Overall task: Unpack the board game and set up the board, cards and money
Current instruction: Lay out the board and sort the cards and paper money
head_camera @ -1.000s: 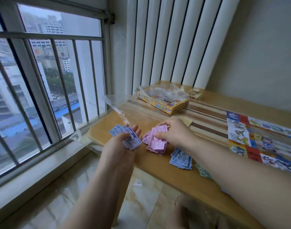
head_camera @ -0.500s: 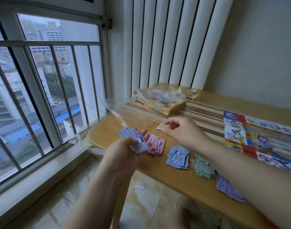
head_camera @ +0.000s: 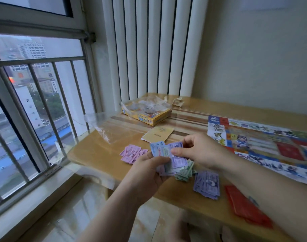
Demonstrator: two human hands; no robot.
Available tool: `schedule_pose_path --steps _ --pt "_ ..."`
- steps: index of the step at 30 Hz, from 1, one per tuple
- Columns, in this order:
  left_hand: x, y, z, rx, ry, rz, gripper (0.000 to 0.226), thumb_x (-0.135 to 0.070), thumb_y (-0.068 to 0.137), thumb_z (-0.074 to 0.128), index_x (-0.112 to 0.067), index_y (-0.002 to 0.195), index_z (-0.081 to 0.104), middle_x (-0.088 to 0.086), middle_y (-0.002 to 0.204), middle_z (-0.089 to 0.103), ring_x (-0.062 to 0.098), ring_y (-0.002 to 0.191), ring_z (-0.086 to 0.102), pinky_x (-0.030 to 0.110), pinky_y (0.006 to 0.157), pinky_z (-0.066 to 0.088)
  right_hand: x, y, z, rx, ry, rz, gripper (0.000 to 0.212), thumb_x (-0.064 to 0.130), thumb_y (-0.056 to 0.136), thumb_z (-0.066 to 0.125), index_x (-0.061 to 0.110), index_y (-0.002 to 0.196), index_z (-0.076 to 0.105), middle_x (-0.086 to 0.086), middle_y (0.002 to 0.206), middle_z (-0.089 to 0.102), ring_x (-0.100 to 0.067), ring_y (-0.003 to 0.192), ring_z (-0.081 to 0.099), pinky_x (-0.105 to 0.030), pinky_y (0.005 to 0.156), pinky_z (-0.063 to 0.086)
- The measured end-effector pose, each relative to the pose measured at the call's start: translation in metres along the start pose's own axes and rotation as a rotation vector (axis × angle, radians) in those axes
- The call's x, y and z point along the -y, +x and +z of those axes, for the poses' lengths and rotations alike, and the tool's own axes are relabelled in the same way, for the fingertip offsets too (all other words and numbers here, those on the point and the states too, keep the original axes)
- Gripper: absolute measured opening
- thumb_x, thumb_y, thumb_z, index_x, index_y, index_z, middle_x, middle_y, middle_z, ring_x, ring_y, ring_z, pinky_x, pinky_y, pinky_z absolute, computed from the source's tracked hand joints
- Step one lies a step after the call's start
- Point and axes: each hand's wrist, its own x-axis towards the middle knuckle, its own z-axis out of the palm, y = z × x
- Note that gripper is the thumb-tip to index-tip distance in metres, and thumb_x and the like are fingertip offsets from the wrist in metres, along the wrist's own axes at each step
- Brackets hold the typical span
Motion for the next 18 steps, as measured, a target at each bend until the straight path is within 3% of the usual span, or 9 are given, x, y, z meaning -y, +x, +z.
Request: schedule_pose_path --steps 3,6,9,11,13,18 --pt "0.004 0.0 0.007 0.003 -0.017 -0.007 0.025 0.012 0.091 0.037 0.007 0.104 0.058 0.022 0.086 0.071 0.026 0.07 0.071 0.029 0.058 0.059 -0.007 -0.007 -0.009 -0.01 -0.022 0.019 0.016 0.026 0.085 0.069 0.011 0.086 0.074 -0.011 0.082 0.072 -0.012 0.065 0.058 -0.029 0.067 0.044" --pt "0.009 0.002 0.014 -0.013 0.017 -0.013 0.025 0.012 0.091 0.04 0.007 0.108 0.056 0.021 0.087 0.071 0.025 0.073 0.071 0.029 0.061 0.059 -0.014 -0.014 -0.016 -0.028 0.012 0.016 0.011 0.021 0.088 0.066 0.015 0.081 0.072 0.002 0.068 0.067 -0.005 0.055 0.056 -0.021 0.059 0.043" --pt "0.013 0.006 0.018 -0.09 0.012 0.005 0.025 0.011 0.091 0.04 0.006 0.11 0.056 0.019 0.088 0.072 0.024 0.074 0.071 0.028 0.059 0.058 -0.025 -0.02 -0.026 -0.132 0.047 -0.029 0.011 0.015 0.087 0.067 0.022 0.095 0.068 0.012 0.074 0.063 0.008 0.055 0.056 -0.009 0.053 0.041" --pt "0.013 0.01 0.017 -0.159 0.002 0.034 0.023 0.01 0.092 0.04 0.005 0.107 0.057 0.017 0.088 0.072 0.024 0.075 0.07 0.027 0.056 0.057 -0.035 -0.025 -0.034 -0.202 0.016 -0.018 0.017 0.014 0.085 0.069 0.023 0.1 0.067 0.009 0.088 0.065 0.002 0.068 0.058 -0.011 0.057 0.044" --pt "0.013 0.011 0.016 -0.201 -0.013 0.038 0.022 0.009 0.092 0.04 0.004 0.106 0.058 0.016 0.09 0.071 0.023 0.076 0.068 0.025 0.051 0.055 -0.043 -0.032 -0.038 -0.191 -0.013 0.011 0.012 0.015 0.084 0.07 0.024 0.09 0.066 0.001 0.091 0.069 -0.007 0.072 0.061 -0.017 0.062 0.048" --pt "0.015 0.011 0.017 -0.214 -0.048 0.009 0.02 0.009 0.094 0.038 0.002 0.102 0.056 0.015 0.09 0.072 0.024 0.077 0.07 0.025 0.053 0.056 -0.056 -0.041 -0.029 -0.124 -0.152 -0.019 0.011 0.02 0.08 0.075 0.022 0.077 0.064 0.005 0.074 0.064 -0.007 0.067 0.057 -0.02 0.063 0.045"
